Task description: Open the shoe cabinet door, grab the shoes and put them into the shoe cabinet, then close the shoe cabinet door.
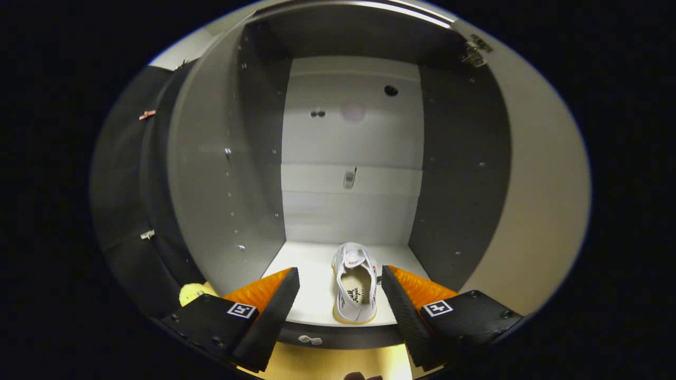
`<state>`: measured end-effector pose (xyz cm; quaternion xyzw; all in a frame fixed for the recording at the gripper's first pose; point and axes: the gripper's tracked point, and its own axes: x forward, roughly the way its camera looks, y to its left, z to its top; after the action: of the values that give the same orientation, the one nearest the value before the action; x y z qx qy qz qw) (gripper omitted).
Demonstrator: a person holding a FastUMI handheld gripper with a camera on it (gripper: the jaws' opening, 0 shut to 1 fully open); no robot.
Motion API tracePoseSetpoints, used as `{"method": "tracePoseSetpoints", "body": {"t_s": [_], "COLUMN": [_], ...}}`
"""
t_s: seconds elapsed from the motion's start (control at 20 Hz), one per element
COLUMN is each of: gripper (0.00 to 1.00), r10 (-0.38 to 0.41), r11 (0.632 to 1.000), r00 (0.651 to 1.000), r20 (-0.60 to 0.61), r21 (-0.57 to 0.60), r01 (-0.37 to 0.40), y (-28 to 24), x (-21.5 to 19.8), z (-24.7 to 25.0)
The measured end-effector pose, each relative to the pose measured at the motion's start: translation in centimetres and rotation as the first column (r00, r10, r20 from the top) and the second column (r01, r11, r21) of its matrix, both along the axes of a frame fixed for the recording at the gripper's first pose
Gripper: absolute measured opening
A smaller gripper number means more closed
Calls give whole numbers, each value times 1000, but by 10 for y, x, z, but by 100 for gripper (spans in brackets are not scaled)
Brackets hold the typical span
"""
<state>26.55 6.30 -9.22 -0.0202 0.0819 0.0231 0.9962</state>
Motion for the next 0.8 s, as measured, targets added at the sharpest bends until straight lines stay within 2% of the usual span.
{"method": "tracePoseSetpoints", "body": {"t_s": [0.2,0.35,0.55,0.8], "gripper": [98,98,98,98], "r10": [8,-14,-19,-68], "r11": [999,1000,999,998], "r00": [998,991,986,979], "r20": [64,134,165,191], "r21": [35,25,34,22], "r01": [-10,11,14,65], "y": [2,-6,-16,-48], "x": [-63,-113,-180,-254], "z": [44,68,81,87]}}
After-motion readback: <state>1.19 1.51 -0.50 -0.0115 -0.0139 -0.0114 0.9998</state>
